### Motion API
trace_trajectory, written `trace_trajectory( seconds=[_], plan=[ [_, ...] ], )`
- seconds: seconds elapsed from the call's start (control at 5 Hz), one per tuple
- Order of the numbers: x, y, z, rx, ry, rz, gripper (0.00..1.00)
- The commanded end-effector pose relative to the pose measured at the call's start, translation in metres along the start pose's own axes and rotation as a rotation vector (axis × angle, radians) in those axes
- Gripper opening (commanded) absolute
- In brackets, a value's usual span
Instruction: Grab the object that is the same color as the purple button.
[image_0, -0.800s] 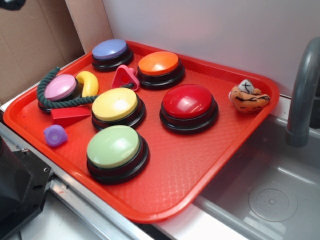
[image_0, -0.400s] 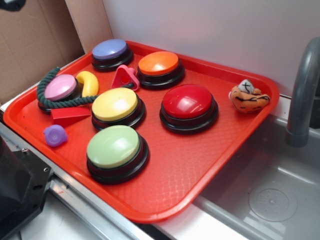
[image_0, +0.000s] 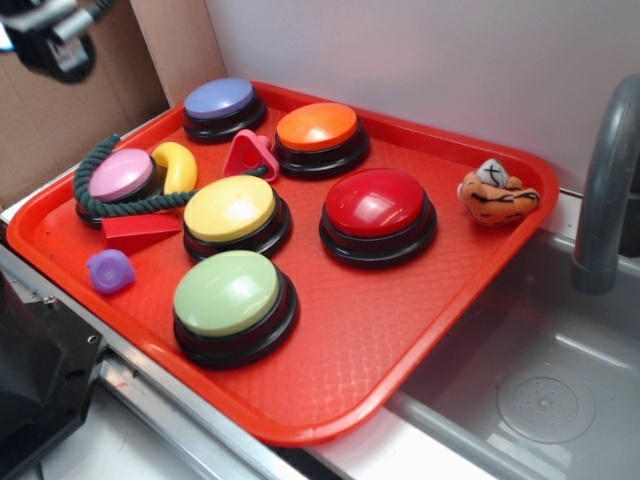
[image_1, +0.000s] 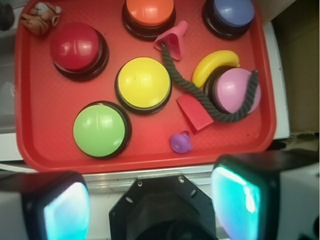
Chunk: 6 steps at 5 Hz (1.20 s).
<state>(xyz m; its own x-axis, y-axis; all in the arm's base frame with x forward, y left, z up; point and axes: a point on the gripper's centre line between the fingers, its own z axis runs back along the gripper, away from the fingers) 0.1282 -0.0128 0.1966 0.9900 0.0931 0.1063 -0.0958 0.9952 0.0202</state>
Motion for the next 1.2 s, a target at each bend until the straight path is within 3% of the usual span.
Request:
trace_trajectory(
  seconds=[0.0, 0.2, 0.4, 1.0],
  plan=[
    [0.012, 0.016, -0.044, -0.014, -0.052, 0.038, 1.00],
    [0.011, 0.028, -0.066, -0.060, -0.035, 0.069, 1.00],
    [0.009, 0.039, -0.089, -0.057, -0.006, 0.110, 1.00],
    [-0.005, 0.052, -0.137, 0.026, 0.043, 0.152, 1.00]
  ],
)
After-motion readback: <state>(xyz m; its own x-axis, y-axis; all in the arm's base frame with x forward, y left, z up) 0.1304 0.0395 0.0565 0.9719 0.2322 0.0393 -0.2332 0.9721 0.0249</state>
